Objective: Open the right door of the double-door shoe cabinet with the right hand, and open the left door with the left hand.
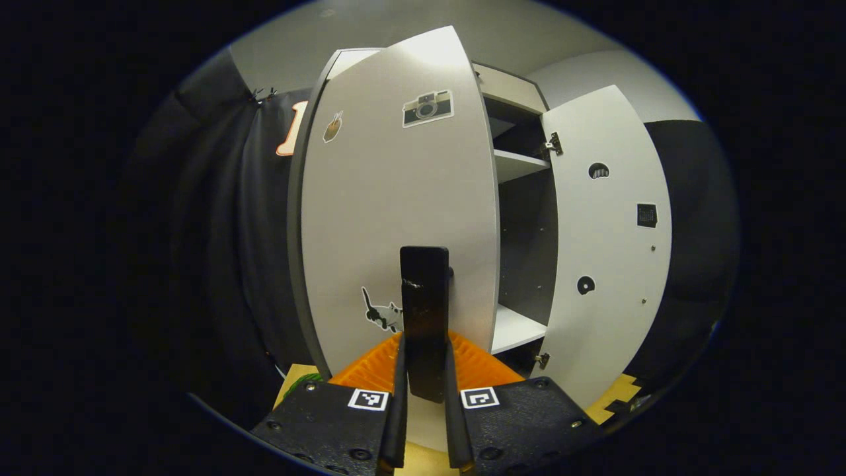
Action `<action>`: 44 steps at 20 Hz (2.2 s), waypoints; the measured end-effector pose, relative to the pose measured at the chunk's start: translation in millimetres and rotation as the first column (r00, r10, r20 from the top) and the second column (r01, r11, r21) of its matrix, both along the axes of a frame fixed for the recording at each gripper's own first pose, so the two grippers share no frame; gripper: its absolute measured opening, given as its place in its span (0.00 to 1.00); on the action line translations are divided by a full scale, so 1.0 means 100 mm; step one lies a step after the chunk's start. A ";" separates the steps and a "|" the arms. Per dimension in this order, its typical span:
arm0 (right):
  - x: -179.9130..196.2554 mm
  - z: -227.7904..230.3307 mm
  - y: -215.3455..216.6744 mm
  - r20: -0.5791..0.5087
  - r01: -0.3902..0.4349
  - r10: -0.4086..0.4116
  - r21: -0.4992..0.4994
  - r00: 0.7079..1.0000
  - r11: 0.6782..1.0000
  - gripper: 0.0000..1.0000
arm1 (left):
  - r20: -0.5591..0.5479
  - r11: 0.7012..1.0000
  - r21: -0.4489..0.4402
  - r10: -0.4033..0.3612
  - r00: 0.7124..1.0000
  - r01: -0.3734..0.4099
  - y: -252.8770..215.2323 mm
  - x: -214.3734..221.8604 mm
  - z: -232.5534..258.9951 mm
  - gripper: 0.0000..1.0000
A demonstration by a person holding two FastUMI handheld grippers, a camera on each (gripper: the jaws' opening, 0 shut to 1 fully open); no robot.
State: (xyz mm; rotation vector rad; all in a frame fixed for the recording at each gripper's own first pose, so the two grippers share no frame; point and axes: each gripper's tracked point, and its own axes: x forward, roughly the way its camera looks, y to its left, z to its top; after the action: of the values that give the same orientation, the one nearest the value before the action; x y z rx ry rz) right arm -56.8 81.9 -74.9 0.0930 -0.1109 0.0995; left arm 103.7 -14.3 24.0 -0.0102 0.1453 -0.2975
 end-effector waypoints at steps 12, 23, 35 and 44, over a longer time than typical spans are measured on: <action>-0.04 0.01 0.23 -0.003 -0.029 0.029 -0.019 1.000 0.999 0.99 | 0.013 0.999 0.015 0.037 0.999 -0.037 0.46 -0.24 0.01 0.19; 0.03 -0.06 0.49 -0.027 -0.063 0.062 -0.035 0.998 0.997 0.99 | 0.020 0.987 0.039 0.152 0.988 -0.153 1.08 -0.36 0.02 0.07; 0.09 -0.09 0.61 -0.043 -0.085 0.084 -0.028 0.996 0.996 0.99 | 0.038 0.978 0.037 0.205 0.978 -0.206 1.51 -0.34 0.01 0.01; 0.11 -0.04 0.50 -0.036 -0.058 0.057 -0.015 0.998 0.998 0.99 | 0.049 0.982 0.024 0.188 0.981 -0.190 1.42 -0.67 0.02 0.01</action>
State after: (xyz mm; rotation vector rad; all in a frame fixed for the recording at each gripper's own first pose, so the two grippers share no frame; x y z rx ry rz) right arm -45.5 131.5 -78.7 0.0822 -0.0714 0.1560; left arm 36.7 127.6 26.4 0.0114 0.1020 -0.1057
